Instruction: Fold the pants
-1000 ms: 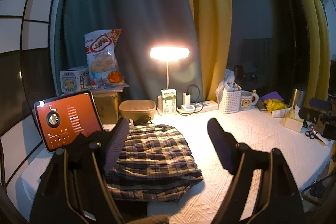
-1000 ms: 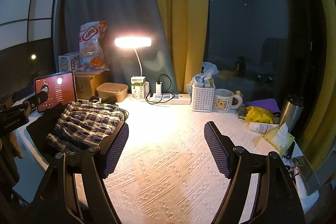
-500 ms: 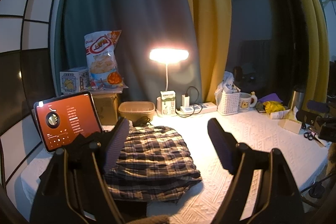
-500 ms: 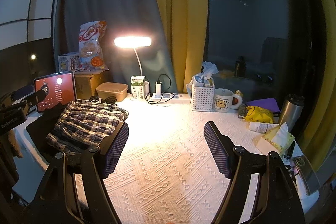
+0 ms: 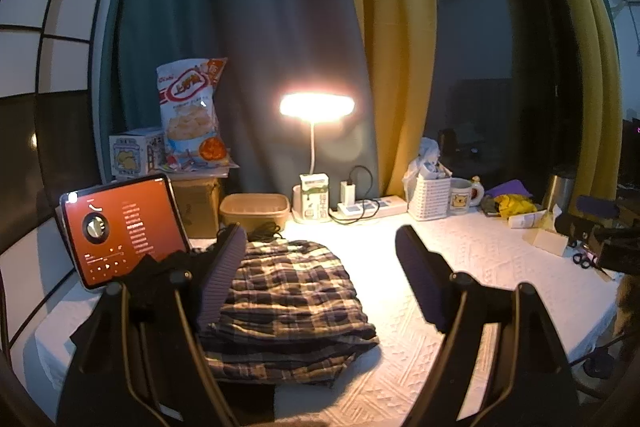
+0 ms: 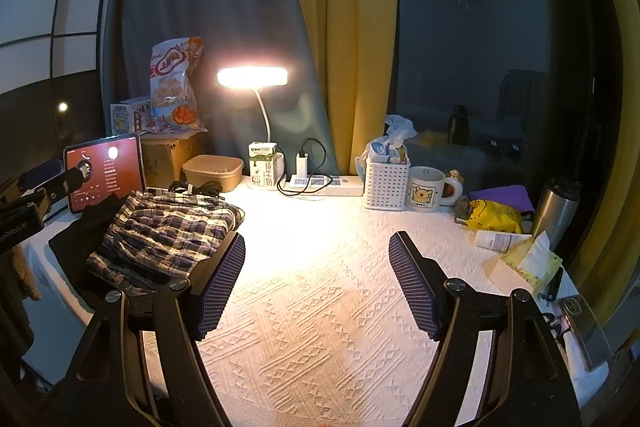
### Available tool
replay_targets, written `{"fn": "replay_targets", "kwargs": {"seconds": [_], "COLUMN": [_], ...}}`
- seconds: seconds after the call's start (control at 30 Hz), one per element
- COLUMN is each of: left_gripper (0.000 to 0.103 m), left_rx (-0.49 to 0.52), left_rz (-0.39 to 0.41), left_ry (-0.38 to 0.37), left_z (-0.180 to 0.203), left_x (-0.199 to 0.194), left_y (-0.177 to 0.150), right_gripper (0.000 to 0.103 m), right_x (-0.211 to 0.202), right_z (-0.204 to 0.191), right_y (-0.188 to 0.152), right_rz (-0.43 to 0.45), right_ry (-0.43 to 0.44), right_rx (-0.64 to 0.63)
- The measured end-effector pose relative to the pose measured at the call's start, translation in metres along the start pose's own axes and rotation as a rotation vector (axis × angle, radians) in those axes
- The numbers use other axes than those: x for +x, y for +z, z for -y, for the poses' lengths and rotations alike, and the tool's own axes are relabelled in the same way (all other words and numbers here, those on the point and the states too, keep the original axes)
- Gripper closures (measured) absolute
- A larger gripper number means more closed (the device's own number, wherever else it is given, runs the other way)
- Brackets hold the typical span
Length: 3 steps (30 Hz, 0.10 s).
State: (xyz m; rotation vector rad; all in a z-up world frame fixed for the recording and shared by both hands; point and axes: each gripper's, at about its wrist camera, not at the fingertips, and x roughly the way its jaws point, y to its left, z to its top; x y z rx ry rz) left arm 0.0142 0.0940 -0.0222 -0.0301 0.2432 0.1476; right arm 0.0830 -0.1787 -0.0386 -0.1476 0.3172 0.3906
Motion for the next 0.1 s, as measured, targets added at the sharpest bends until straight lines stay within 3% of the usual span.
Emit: {"fn": "replay_targets", "kwargs": {"seconds": [0.1], "left_gripper": [0.025], "left_rx": [0.012], "left_rz": [0.011], "left_ry": [-0.005], "left_z": [0.0039], "left_x": [-0.0022], "left_y": [0.0000], "right_gripper": [0.026], "right_x": [-0.0001], "right_z": [-0.0007], "right_y": [-0.0002], "right_rz": [-0.002], "right_ry": [-0.002], "right_rx": [0.001]}}
